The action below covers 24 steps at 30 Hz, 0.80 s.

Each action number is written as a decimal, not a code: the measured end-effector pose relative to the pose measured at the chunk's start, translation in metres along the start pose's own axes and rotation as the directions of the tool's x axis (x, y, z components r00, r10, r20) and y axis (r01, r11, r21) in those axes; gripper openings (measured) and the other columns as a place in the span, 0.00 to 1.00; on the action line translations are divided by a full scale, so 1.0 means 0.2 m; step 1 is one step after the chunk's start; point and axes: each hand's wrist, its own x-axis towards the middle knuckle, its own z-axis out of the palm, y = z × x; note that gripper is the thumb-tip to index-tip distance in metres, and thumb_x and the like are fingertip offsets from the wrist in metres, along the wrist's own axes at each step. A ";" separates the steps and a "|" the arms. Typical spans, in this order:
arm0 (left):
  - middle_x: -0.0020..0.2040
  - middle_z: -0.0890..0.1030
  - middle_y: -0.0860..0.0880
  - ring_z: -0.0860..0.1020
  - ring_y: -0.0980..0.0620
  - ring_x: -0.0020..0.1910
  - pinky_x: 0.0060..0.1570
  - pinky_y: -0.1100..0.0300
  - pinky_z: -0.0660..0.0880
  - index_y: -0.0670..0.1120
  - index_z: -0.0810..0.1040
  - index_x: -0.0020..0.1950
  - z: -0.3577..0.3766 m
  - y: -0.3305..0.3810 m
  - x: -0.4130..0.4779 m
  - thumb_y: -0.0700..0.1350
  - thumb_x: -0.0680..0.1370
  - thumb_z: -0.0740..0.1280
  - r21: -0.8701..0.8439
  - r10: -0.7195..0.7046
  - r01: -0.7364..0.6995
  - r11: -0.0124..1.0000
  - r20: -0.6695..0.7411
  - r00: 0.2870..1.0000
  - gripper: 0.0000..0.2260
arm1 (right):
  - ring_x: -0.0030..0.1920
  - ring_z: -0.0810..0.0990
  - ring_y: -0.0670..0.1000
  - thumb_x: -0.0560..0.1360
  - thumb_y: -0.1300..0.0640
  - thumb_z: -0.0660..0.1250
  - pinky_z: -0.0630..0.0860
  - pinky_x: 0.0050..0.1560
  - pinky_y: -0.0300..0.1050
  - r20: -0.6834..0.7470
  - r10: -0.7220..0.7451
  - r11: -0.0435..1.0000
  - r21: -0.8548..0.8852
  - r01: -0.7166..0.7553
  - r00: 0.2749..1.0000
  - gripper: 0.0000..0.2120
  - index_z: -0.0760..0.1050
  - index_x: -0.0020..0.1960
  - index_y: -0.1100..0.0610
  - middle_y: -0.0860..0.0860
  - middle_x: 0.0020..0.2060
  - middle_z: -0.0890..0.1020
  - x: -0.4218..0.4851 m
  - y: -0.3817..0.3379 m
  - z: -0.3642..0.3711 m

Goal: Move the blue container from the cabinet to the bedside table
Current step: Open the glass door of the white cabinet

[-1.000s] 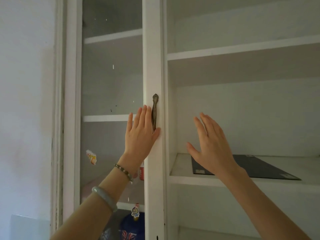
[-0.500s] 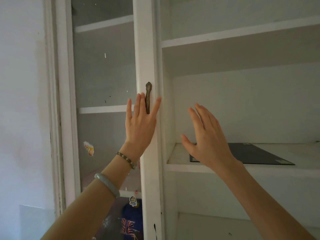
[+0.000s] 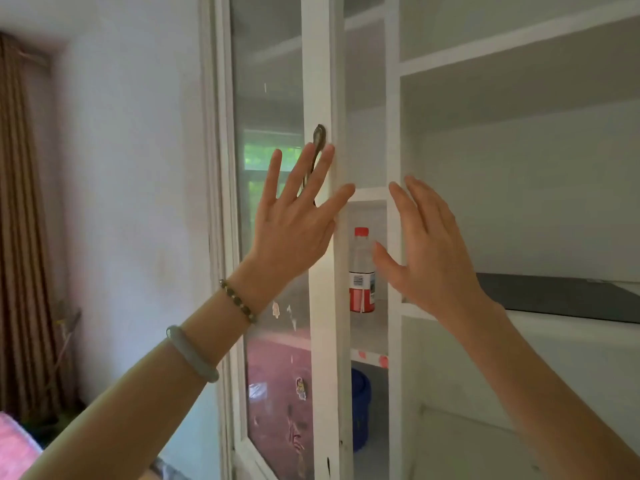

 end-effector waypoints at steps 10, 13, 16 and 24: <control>0.70 0.68 0.37 0.64 0.36 0.70 0.67 0.34 0.56 0.49 0.75 0.66 -0.36 -0.27 -0.15 0.63 0.76 0.60 0.139 0.006 -0.012 0.990 0.042 0.999 0.25 | 0.71 0.57 0.57 0.73 0.48 0.60 0.54 0.69 0.52 -0.054 -0.079 0.975 0.206 0.088 0.995 0.31 0.57 0.71 0.60 0.60 0.71 0.61 0.05 -0.30 0.06; 0.70 0.67 0.37 0.63 0.37 0.71 0.68 0.34 0.55 0.49 0.73 0.68 -0.49 -0.40 -0.23 0.61 0.77 0.60 0.208 -0.032 0.014 0.978 0.086 0.996 0.24 | 0.70 0.58 0.59 0.73 0.46 0.56 0.58 0.68 0.56 -0.068 -0.115 0.949 0.289 0.130 0.991 0.31 0.57 0.71 0.60 0.61 0.71 0.62 0.08 -0.41 0.08; 0.72 0.65 0.39 0.61 0.39 0.72 0.68 0.34 0.55 0.49 0.68 0.71 -0.60 -0.52 -0.35 0.57 0.79 0.58 0.304 -0.102 0.054 0.951 0.144 0.984 0.23 | 0.70 0.58 0.59 0.73 0.46 0.56 0.58 0.69 0.56 -0.078 -0.149 0.922 0.349 0.167 0.986 0.31 0.57 0.71 0.62 0.62 0.71 0.62 0.09 -0.50 0.12; 0.74 0.62 0.41 0.59 0.43 0.73 0.71 0.41 0.54 0.43 0.61 0.74 -0.76 -0.78 -0.64 0.51 0.83 0.48 0.533 -0.295 0.109 0.839 0.278 0.914 0.22 | 0.71 0.54 0.57 0.73 0.45 0.55 0.50 0.69 0.50 -0.076 -0.221 0.845 0.483 0.230 0.972 0.32 0.55 0.72 0.61 0.61 0.72 0.60 0.12 -0.81 0.29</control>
